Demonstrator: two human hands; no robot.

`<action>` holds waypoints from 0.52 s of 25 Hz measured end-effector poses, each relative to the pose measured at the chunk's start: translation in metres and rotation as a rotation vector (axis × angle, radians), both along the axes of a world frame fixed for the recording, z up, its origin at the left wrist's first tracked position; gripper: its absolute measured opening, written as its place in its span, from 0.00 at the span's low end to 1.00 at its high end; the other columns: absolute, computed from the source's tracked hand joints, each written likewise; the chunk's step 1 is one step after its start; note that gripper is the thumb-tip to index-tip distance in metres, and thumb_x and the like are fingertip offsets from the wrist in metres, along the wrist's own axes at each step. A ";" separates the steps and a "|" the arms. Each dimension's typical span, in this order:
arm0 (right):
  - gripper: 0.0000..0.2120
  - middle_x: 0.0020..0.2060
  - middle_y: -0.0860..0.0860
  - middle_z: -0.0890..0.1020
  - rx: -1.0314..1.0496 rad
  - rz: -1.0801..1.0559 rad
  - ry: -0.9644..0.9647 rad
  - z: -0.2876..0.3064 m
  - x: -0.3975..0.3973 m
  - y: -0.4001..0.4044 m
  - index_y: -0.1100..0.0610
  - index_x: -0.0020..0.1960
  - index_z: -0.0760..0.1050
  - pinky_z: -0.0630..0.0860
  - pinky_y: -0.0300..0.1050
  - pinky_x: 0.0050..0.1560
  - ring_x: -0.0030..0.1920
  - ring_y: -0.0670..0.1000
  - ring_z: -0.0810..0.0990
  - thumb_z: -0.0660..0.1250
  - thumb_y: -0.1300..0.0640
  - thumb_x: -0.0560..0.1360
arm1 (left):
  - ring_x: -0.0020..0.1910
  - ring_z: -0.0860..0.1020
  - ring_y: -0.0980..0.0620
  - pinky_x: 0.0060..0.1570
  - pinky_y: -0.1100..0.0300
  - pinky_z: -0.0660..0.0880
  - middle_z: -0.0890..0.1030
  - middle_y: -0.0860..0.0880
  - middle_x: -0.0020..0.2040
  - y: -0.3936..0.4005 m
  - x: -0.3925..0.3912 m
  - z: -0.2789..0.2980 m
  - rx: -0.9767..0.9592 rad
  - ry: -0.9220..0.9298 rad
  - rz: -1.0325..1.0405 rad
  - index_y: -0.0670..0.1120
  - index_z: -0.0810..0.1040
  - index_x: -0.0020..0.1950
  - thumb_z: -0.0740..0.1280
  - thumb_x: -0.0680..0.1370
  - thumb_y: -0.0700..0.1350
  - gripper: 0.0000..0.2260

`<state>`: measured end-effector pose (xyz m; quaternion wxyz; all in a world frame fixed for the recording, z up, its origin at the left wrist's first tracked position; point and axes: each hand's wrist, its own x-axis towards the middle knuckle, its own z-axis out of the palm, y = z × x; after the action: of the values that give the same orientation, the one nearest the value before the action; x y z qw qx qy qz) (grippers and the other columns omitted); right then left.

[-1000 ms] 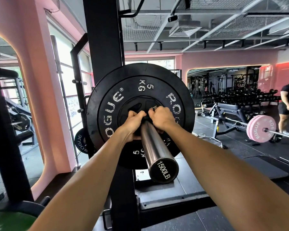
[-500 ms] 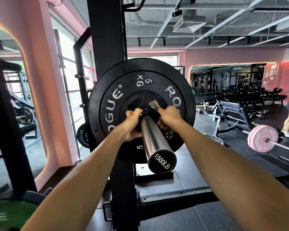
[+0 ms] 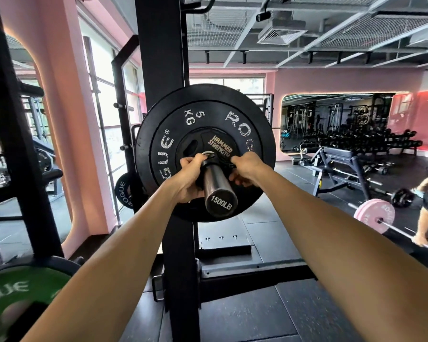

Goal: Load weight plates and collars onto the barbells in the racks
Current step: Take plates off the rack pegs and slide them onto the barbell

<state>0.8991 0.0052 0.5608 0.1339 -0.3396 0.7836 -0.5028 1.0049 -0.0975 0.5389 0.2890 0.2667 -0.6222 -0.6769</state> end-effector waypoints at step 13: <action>0.16 0.19 0.51 0.77 -0.006 0.052 -0.029 -0.002 0.077 0.108 0.61 0.39 0.70 0.64 0.34 0.20 0.16 0.47 0.72 0.53 0.56 0.81 | 0.57 0.78 0.37 0.45 0.39 0.80 0.70 0.40 0.69 0.095 0.086 -0.002 0.141 0.086 -0.130 0.52 0.66 0.69 0.74 0.61 0.53 0.38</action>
<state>0.9758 0.1130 0.5586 0.1574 -0.3528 0.7710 -0.5063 1.0905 -0.0022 0.5368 0.2515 0.2163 -0.5759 -0.7472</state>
